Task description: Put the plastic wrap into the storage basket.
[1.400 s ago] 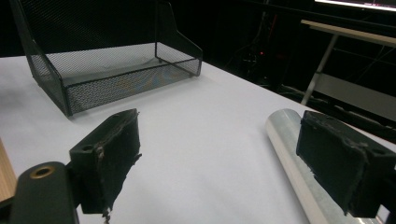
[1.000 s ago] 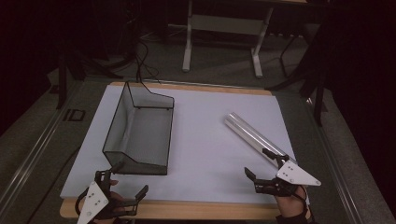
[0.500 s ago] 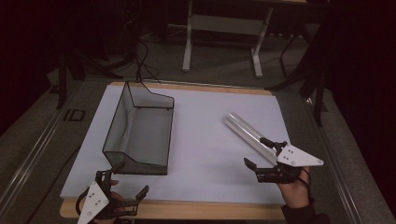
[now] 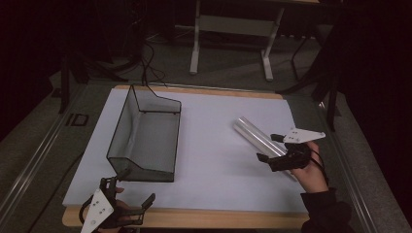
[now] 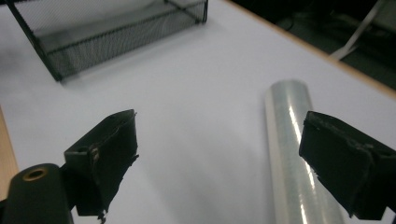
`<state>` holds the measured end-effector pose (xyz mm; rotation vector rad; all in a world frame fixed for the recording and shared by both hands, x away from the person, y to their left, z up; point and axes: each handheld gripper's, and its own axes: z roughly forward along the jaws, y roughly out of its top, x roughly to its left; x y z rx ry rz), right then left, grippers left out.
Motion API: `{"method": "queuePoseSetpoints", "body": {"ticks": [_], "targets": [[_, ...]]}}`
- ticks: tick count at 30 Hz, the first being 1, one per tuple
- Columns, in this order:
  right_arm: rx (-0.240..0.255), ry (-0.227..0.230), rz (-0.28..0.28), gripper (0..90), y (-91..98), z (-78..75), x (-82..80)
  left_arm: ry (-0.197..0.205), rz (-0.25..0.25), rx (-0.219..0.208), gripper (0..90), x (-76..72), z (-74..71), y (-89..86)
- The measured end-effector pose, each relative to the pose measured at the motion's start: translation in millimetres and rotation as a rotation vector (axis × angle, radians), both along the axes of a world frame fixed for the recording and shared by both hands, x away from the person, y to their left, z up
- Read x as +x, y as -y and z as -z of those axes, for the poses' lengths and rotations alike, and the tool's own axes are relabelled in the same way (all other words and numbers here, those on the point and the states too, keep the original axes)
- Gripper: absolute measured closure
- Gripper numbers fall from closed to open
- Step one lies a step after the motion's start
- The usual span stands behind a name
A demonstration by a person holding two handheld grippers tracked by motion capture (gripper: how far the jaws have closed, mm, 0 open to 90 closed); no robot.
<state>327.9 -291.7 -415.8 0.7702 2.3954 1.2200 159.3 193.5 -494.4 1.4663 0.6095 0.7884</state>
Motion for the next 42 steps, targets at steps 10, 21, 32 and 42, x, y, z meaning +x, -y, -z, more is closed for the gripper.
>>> {"method": "queuePoseSetpoints", "body": {"ticks": [10,21,32,42], "targets": [[-0.027,-0.064,0.064,9.5,2.6,21.6,25.1,0.0,0.006,-0.005,4.5,-0.2,-0.2,-1.0],[-0.141,-0.104,0.115,9.9,31.5,46.3,44.0,-0.005,0.009,0.001,4.5,1.0,0.5,-0.9],[-0.231,-0.207,0.125,13.8,44.6,68.0,64.9,-0.008,0.007,0.008,4.5,2.0,1.6,-1.0],[-0.346,-0.304,0.113,25.3,41.5,78.8,82.1,-0.012,0.012,0.015,4.5,2.8,2.3,-0.6]]}}
